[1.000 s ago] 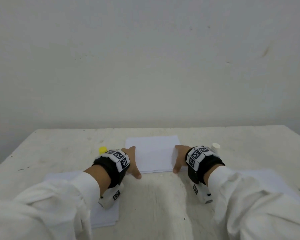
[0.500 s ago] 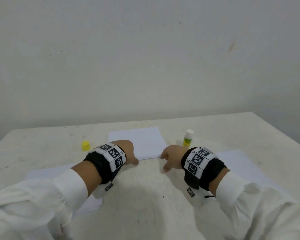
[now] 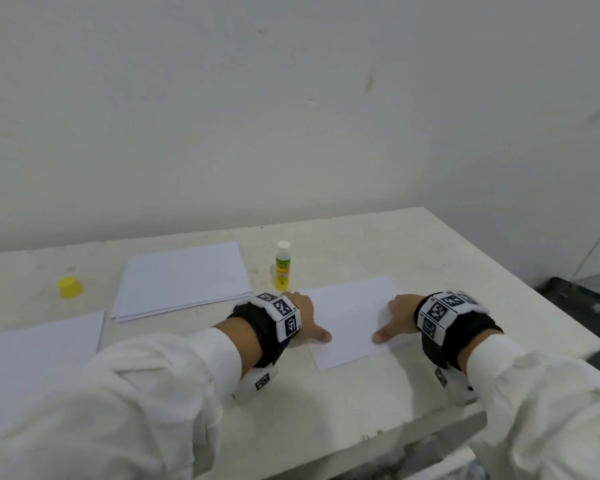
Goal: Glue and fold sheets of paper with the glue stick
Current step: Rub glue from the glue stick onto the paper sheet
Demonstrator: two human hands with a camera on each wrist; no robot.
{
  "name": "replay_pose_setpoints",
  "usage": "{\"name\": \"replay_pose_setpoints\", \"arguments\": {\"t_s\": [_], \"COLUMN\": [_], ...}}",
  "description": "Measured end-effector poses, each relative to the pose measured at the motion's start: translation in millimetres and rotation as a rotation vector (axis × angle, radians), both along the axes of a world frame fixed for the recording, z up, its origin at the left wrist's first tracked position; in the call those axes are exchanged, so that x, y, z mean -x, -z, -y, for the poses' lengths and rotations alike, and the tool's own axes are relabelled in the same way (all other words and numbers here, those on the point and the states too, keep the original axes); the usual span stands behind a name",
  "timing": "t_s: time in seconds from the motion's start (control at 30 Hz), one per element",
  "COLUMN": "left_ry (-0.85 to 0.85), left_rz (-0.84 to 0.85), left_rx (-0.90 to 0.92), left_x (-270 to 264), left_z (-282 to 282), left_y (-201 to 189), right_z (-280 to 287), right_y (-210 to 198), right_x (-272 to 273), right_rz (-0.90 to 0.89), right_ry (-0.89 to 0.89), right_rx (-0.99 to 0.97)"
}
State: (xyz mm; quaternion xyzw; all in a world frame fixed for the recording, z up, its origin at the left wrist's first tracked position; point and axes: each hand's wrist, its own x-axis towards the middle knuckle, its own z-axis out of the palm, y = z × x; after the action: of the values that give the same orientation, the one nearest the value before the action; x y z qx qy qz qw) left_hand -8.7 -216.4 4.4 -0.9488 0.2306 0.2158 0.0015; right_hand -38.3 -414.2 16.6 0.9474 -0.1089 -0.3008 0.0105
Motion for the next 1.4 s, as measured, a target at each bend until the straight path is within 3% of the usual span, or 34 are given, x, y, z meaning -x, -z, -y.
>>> {"name": "replay_pose_setpoints", "arguments": {"t_s": [0.37,0.7,0.77,0.87,0.93,1.03,1.13,1.23,1.33,1.4], "left_ry": [-0.117,-0.158,-0.165,-0.284,-0.456,-0.745,-0.791,-0.781,-0.845,-0.869], "left_rz": [-0.013,-0.016,-0.032,-0.075,-0.096,-0.306,-0.511,-0.530,-0.562,-0.587], "left_rx": [-0.103,-0.066,0.026,0.361,0.605,0.929,0.972,0.922,0.962,1.008], "left_x": [4.7,10.8,12.9,16.4,21.1,28.6,33.6,33.4,33.6,32.0], "left_z": [22.3,29.3,30.1,27.1,22.4,17.7,17.2,17.7,15.6,13.4], "left_y": [-12.8,-14.4,-14.3,-11.4,-9.8,-6.9,-7.1,-8.1,-8.9,-6.2], "right_z": [5.8,5.8,4.9,6.7,7.6,-0.1,-13.5,-21.7,-33.2,-42.9], "right_y": [7.5,11.0,10.4,10.0,11.6,7.1,-0.6,-7.8,-17.3,-13.2], "right_x": [-3.6,-8.3,-7.1,-3.2,0.1,9.0,21.4,36.1,60.0,72.1], "right_rz": [0.023,0.040,0.042,0.062,0.117,0.145,0.179,0.274,0.166,0.074], "right_ry": [-0.039,-0.052,-0.049,-0.056,-0.021,-0.034,-0.176,-0.276,-0.328,-0.433], "right_rx": [-0.008,0.026,0.020,-0.025,-0.060,-0.079,-0.075,-0.221,-0.480,-0.454]}}
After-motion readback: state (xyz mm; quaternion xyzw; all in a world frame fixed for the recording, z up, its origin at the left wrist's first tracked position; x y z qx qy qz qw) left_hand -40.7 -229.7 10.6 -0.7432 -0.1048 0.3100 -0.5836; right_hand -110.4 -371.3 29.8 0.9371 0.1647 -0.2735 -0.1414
